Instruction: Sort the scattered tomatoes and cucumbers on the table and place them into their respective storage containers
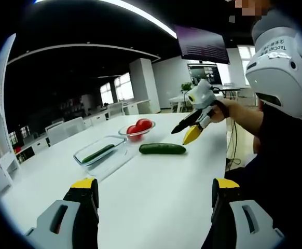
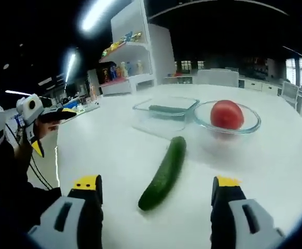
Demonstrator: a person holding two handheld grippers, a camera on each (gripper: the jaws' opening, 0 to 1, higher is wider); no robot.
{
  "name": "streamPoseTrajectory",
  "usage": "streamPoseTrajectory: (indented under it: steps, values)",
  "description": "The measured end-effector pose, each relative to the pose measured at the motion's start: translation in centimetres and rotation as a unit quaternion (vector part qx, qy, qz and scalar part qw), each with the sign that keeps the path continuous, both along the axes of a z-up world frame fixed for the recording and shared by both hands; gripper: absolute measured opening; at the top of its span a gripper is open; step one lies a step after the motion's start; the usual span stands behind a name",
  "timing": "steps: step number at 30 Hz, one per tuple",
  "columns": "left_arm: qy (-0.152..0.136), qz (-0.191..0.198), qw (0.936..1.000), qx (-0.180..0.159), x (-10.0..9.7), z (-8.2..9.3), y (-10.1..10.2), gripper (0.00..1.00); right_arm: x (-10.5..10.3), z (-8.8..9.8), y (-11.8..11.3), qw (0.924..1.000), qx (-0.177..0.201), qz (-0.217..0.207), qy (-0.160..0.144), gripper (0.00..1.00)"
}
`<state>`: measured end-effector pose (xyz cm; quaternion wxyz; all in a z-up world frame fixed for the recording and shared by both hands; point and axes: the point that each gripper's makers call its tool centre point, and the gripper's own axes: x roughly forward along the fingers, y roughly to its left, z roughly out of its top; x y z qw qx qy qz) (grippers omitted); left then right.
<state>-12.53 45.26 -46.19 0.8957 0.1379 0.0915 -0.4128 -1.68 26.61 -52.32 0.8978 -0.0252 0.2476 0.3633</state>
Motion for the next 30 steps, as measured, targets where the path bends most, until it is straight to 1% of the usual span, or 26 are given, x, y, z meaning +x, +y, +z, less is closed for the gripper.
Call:
streamPoseTrajectory:
  steps: [2, 6, 10, 12, 14, 17, 20, 23, 25, 30]
  values:
    - [-0.001, 0.000, 1.0000, 0.000, 0.0, 0.0, 0.0, 0.90, 0.5, -0.2, 0.4, 1.0000, 0.001, -0.001, -0.001, 0.77]
    - [0.000, 0.000, 1.0000, -0.001, 0.0, -0.1, 0.1, 0.90, 1.8, -1.4, 1.6, 0.9998, -0.003, -0.008, 0.019, 0.68]
    - [0.002, 0.001, 1.0000, 0.000, 0.0, -0.3, 0.2, 0.90, 2.3, -2.0, 2.8, 0.9996, 0.001, -0.005, 0.029, 0.65]
    - [0.002, 0.002, 1.0000, -0.002, 0.0, -0.3, 0.3, 0.90, 2.5, -2.4, 3.0, 0.9994, -0.003, -0.009, 0.034, 0.58]
    - [0.001, 0.003, 1.0000, -0.004, 0.0, -0.3, 0.4, 0.90, 3.0, -2.7, 2.9, 0.9994, -0.009, -0.011, 0.033, 0.53]
    - [0.002, 0.002, 1.0000, -0.008, 0.0, -0.4, 0.4, 0.90, 3.9, -3.4, 2.6, 0.9991, -0.032, -0.018, 0.021, 0.51]
    - [0.004, -0.003, 0.9999, -0.014, -0.1, -0.4, 0.3, 0.90, 4.3, -3.6, 2.4, 0.9986, -0.043, -0.028, 0.011, 0.41]
    - [0.002, -0.004, 0.9999, -0.013, -0.1, -0.5, 0.3, 0.90, 4.5, -3.6, 2.5, 0.9979, -0.055, -0.033, 0.002, 0.35]
    - [0.002, -0.005, 0.9999, -0.014, 0.0, -0.5, 0.3, 0.90, 4.6, -3.7, 2.5, 0.9969, -0.070, -0.035, -0.005, 0.33]
    - [0.004, -0.005, 0.9999, -0.013, 0.1, -0.7, 0.4, 0.90, 4.6, -3.7, 2.6, 0.9951, -0.089, -0.042, -0.011, 0.32]
